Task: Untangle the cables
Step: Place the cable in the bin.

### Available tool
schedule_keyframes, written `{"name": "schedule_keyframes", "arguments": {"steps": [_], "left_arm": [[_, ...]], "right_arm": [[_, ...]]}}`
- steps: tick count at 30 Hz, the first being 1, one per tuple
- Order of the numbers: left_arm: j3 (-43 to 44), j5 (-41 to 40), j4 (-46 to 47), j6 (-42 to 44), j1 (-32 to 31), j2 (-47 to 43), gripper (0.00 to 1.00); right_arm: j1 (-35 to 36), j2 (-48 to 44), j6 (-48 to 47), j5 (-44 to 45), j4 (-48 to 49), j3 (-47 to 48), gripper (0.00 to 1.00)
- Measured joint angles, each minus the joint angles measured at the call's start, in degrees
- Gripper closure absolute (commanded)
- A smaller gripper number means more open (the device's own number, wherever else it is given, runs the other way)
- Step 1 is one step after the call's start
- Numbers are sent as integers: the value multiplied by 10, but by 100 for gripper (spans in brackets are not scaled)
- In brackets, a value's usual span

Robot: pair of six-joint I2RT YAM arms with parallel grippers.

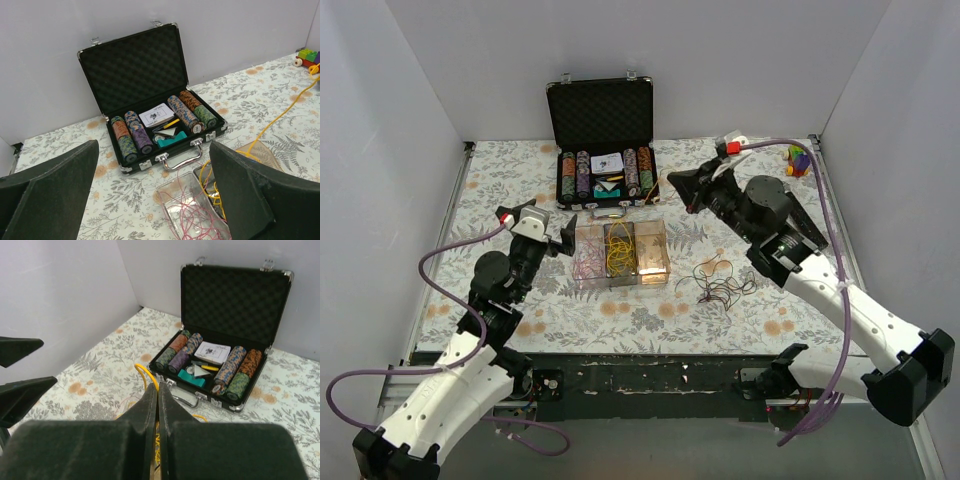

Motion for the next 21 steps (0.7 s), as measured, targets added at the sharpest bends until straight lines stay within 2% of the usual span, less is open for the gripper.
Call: {"name": "schedule_keyframes", "arguments": {"steps": [7,13,16,18,21], "left_arm": [[0,9,0,-2,0,8,16],[0,21,0,3,0,9,18],[-2,31,6,5,0,22,12],[-6,41,14,7,0,39,4],[-11,72,19,10,0,78,2]], "right_arm": [[0,65,-12,1,-32,0,99],[0,71,-35,27,-41,-6,99],[0,61,-45,40,-45,-25,99],[0,48,-49,48,-51,-44,99],[0,14,-50,59,-59,-84,99]]}}
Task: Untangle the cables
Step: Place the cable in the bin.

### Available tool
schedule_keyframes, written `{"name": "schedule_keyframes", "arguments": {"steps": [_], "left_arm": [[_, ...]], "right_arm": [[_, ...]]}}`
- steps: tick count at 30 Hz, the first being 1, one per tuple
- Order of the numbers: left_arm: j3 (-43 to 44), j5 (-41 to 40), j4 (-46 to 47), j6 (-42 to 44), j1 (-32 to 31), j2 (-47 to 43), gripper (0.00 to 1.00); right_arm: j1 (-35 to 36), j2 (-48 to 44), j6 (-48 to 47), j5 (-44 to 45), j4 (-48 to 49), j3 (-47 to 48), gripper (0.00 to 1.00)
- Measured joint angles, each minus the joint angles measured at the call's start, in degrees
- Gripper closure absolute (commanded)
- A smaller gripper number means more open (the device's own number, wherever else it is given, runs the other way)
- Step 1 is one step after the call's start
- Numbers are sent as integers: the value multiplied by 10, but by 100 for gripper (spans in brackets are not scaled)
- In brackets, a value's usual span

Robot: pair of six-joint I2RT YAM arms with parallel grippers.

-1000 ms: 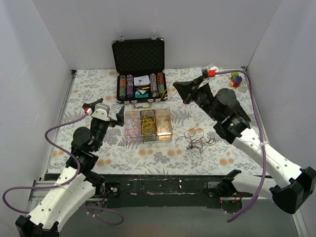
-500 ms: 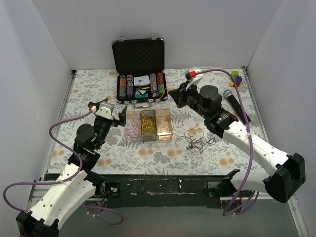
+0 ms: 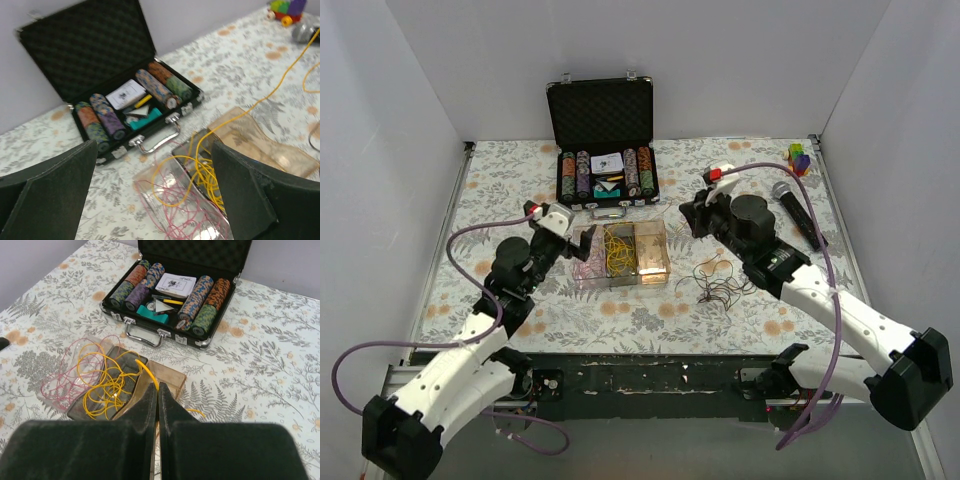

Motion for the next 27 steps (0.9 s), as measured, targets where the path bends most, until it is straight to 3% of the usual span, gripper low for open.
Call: {"name": "schedule_keyframes", "arguments": {"steps": [8,12,13,15,16,19,22,27], "left_arm": [[0,120,17,2,0,153,2],[1,158,30,7,0,225,21],[4,165,32,7,0,243,28],[13,176,39,7,0,277,55],[16,178,43,4,0,289,63],[29,180,72,0,0,320,77],[52,183,88,-7,0,337,84],[78,216,89,-17,0,342,86]], "right_arm": [[0,-77,6,17,-10,-55,99],[0,-101,6,26,-14,-59,99],[0,-109,6,29,-17,-59,99],[0,-123,6,31,-23,-60,99],[0,-132,6,31,-24,-63,99],[0,-154,6,30,-35,-71,99],[0,-169,6,27,-43,-76,99],[0,-176,7,20,-44,-75,99]]}}
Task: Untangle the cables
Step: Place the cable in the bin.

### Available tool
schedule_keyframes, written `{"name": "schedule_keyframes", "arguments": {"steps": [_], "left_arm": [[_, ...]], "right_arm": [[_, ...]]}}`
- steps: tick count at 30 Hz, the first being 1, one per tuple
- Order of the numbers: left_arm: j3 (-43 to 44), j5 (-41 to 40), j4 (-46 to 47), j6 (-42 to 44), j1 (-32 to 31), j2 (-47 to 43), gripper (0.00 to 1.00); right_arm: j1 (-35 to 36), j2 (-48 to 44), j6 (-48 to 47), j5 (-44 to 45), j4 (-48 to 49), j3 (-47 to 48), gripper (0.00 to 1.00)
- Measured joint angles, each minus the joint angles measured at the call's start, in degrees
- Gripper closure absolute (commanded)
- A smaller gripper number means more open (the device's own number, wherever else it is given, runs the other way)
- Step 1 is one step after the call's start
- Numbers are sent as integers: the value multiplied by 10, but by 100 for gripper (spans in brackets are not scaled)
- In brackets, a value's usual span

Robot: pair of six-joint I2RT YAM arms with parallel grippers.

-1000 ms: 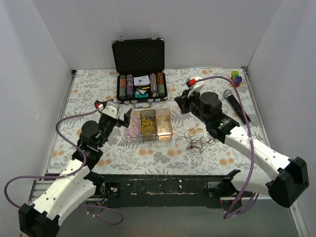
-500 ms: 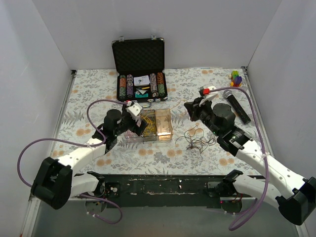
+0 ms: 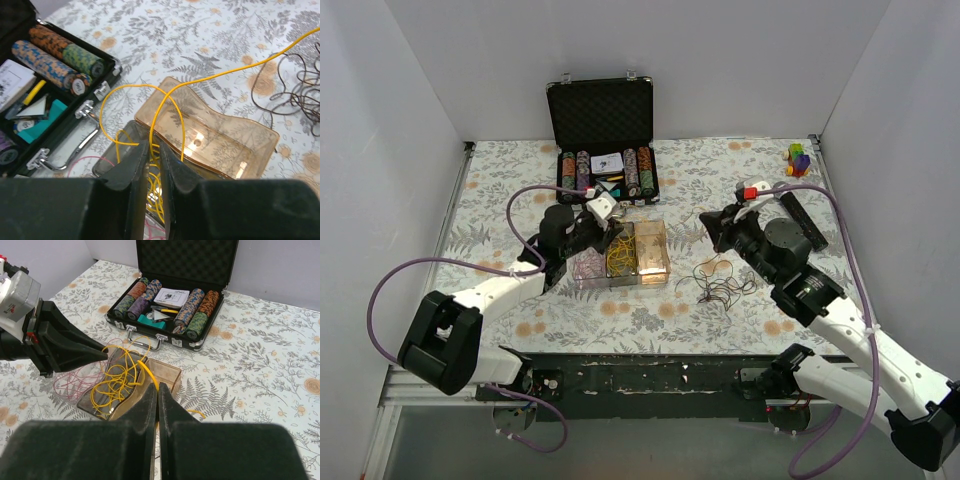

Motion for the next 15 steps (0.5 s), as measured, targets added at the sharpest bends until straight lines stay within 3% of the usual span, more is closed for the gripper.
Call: {"name": "schedule_keyframes", "arguments": {"steps": [13,15], "left_arm": [[-35,26,-69,3,-30,-2,88],[-42,26,-80,6,-37,-4,84]], "right_arm": [[0,109,15,-42,7,80,99],[0,124,16,-52,13,99,99]]}}
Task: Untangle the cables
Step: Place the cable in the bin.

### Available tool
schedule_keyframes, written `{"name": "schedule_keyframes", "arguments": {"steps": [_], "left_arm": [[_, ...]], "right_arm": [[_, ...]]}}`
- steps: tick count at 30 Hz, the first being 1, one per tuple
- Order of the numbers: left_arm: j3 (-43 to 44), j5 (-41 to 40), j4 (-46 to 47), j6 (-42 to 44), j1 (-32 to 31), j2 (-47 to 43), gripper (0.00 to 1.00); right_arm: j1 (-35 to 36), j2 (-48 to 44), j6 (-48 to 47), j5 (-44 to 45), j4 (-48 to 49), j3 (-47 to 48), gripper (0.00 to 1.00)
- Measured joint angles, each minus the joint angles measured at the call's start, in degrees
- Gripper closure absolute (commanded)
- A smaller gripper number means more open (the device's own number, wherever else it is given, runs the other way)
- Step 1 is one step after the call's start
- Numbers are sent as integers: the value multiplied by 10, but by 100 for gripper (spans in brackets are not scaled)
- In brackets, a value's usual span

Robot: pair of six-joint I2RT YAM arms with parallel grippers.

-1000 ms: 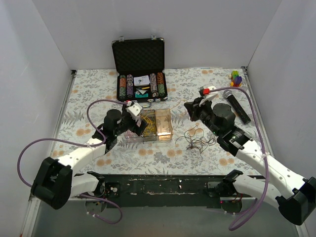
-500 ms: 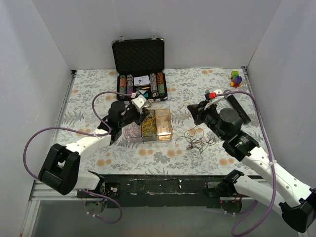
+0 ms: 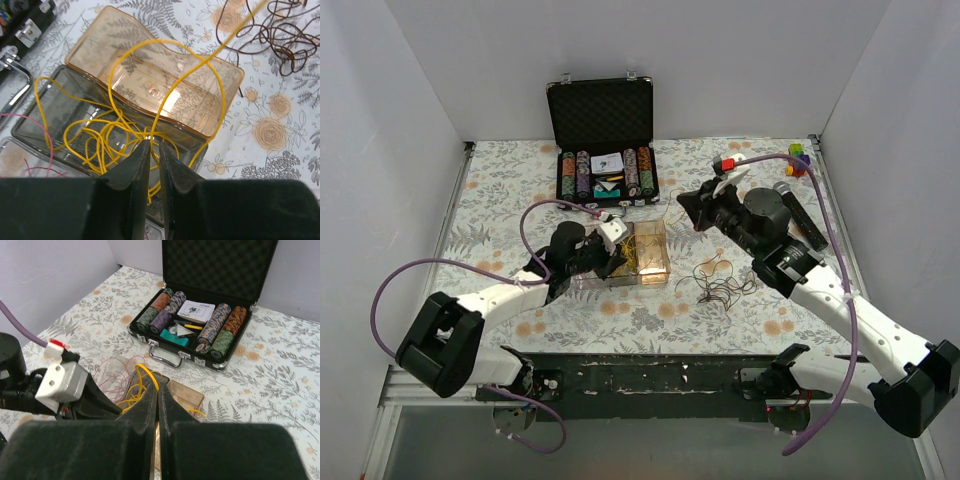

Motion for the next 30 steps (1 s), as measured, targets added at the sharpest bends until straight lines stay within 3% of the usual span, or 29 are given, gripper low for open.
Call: {"name": "schedule_keyframes", "arguments": {"steps": [3,8,12,14,16,21,25,30], "left_arm": [[-14,-4,-7,5,-5,-8,71],[-41,-58,2,9,-9,-19,80],[-56,-115,19,20,-9,-45,79],[-56,-133,24,23,-9,-58,70],[-56,-138,24,26,-9,-74,55],[-56,-123,5,17,-9,-127,39],[-56,-116,-7,9,-9,-158,14],[-56,-116,-19,-19,-8,-187,9]], "right_arm": [[0,19,4,-12,12,18,99],[-1,64,17,-39,34,31,99],[-3,117,32,-70,49,31,99],[-3,145,40,-86,56,31,99],[-3,171,47,-102,66,31,99],[-4,227,66,-139,83,31,99],[-4,255,84,-166,99,33,99],[3,291,94,-182,111,46,99]]}}
